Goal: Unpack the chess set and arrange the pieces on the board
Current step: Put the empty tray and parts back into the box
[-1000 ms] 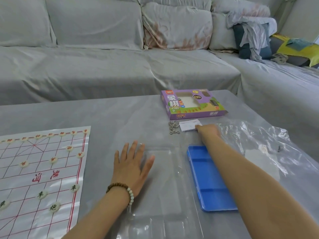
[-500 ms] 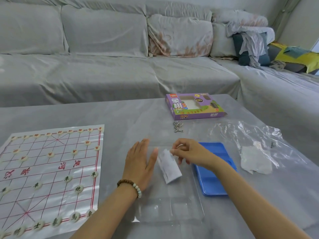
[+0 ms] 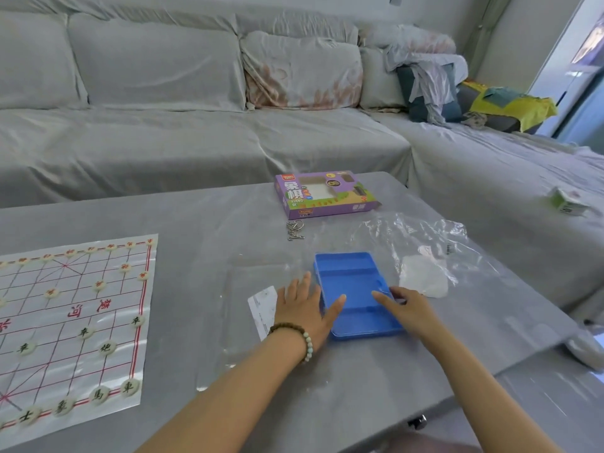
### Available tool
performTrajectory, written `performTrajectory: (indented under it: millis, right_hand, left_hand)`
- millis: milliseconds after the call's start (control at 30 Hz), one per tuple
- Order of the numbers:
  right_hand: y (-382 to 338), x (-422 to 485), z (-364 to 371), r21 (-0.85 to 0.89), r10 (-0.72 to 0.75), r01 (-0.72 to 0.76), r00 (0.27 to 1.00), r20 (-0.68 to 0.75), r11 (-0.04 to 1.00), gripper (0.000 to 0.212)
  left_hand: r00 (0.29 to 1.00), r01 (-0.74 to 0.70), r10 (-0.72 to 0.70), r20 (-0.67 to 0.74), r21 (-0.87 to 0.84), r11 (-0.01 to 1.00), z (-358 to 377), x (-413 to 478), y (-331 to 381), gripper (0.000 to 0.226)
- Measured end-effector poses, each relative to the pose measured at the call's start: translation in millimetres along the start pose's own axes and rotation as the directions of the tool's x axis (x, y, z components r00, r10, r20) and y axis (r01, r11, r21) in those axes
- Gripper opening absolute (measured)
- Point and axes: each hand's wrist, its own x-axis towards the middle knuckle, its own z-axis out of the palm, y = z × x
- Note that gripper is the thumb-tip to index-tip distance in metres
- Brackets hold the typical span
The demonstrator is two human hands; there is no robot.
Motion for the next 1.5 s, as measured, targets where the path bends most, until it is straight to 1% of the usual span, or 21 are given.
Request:
performTrajectory:
  millis: [33,167,267,367,400,467,533,567,633,733,833,867,933,1000,1067,1133,1200,1267,1333,1433,1500]
  right_hand:
    - [-0.4,-2.1,-0.1,0.025,-0.008,0.007,1.0,0.004,1.0,0.032]
    - [2.4,0.2,7.9,0.124,0.011,-0.011,1.0,0.005,0.992,0.037]
    - [-10.9,-4.4,5.9,0.28,0.051,-0.029,0.996,-0.072,0.96,0.038]
    - [-36.1,-10.5,-0.8,0.361,-0.025,0.084,0.986,-0.165,0.929,0.033]
    - [-43.0,-10.8,0.4,0.386,-0.043,0.108,0.984,-0.172,0.916,0.03]
    - [-59.5,-14.5,7.9,0.436,-0.08,0.149,0.982,-0.172,0.888,0.026]
    - [-75.6,-19.0,20.7,0.47,-0.142,0.193,0.979,-0.143,0.861,0.026]
    - [-82.7,-22.0,29.3,0.472,-0.176,0.209,0.978,-0.114,0.857,0.029]
    - [-91.9,-25.9,49.9,0.458,-0.218,0.209,0.975,-0.035,0.864,0.036]
    - [-100.8,-33.0,81.5,0.397,-0.239,0.207,0.971,0.032,0.894,0.046]
    - [-104.5,-43.2,101.0,0.346,-0.286,0.261,0.958,0.021,0.901,0.038]
    - [-103.5,-44.6,104.8,0.334,-0.29,0.264,0.957,0.029,0.905,0.037]
    - [-97.6,-43.7,112.1,0.272,-0.293,0.273,0.955,0.036,0.923,0.045]
    - [-93.2,-39.3,116.1,0.185,-0.308,0.295,0.951,0.042,0.937,0.048]
    - [-85.9,-34.8,120.4,0.066,-0.279,0.273,0.955,0.105,0.96,0.062]
    - [-80.8,-33.7,124.6,-0.083,-0.259,0.278,0.947,0.19,0.957,0.068]
    - [-77.3,-37.2,128.1,-0.248,-0.246,0.311,0.934,0.26,0.917,0.068]
    - [-76.5,-38.8,130.0,-0.371,-0.271,0.359,0.924,0.269,0.856,0.067]
    - [-79.1,-40.7,129.3,-0.369,-0.3,0.388,0.914,0.274,0.845,0.065]
    - [-78.3,-36.2,128.8,-0.357,-0.302,0.401,0.904,0.302,0.843,0.063]
    - [-76.4,-33.1,129.9,-0.399,-0.328,0.431,0.895,0.302,0.809,0.063]
  left_hand:
    - [1.0,0.024,-0.024,0.01,0.005,1.0,1.9,1.3,4.4,0.075]
    - [0.998,0.065,-0.061,0.034,-0.127,0.99,10.0,4.6,13.1,0.076]
    - [0.998,0.04,-0.051,-0.048,-0.222,0.974,9.4,5.0,16.1,0.068]
    - [0.984,-0.007,-0.05,-0.169,-0.322,0.947,0.0,4.5,14.1,0.062]
    - [0.977,-0.05,-0.038,-0.21,-0.398,0.916,-3.9,2.3,12.2,0.062]
    - [0.947,-0.176,-0.038,-0.319,-0.615,0.769,-14.6,-6.0,3.2,0.056]
    - [0.92,-0.221,-0.121,-0.372,-0.749,0.625,-27.8,-15.4,-11.9,0.034]
    - [0.911,-0.219,-0.157,-0.381,-0.77,0.599,-34.0,-18.5,-22.6,0.027]
    - [0.894,-0.211,-0.198,-0.401,-0.768,0.605,-42.9,-24.4,-46.6,0.024]
    - [0.877,-0.188,-0.192,-0.44,-0.683,0.706,-42.7,-32.1,-75.6,0.022]
    - [0.864,-0.13,-0.191,-0.466,-0.572,0.81,-26.1,-39.2,-95.3,0.025]
    - [0.865,-0.098,-0.196,-0.462,-0.538,0.837,-20.6,-40.7,-99.5,0.03]
    - [0.887,0.049,-0.246,-0.39,-0.45,0.892,-13.2,-42.8,-103.2,0.044]
    - [0.896,0.14,-0.298,-0.33,-0.426,0.894,-10.3,-45.6,-103.7,0.051]
    - [0.895,0.167,-0.325,-0.305,-0.449,0.878,-9.5,-50.1,-104.3,0.054]
    - [0.906,0.179,-0.332,-0.265,-0.469,0.865,-9.3,-54.0,-106.3,0.056]
    - [0.915,0.173,-0.327,-0.235,-0.504,0.846,-9.7,-54.8,-109.6,0.057]
    - [0.914,0.16,-0.337,-0.225,-0.562,0.811,-11.1,-54.3,-111.2,0.059]
    - [0.915,0.162,-0.342,-0.215,-0.58,0.798,-12.3,-53.4,-113.9,0.062]
    - [0.926,0.157,-0.312,-0.213,-0.535,0.83,-13.3,-53.0,-115.7,0.061]
    - [0.923,0.163,-0.306,-0.232,-0.483,0.86,-12.8,-51.7,-115.2,0.059]
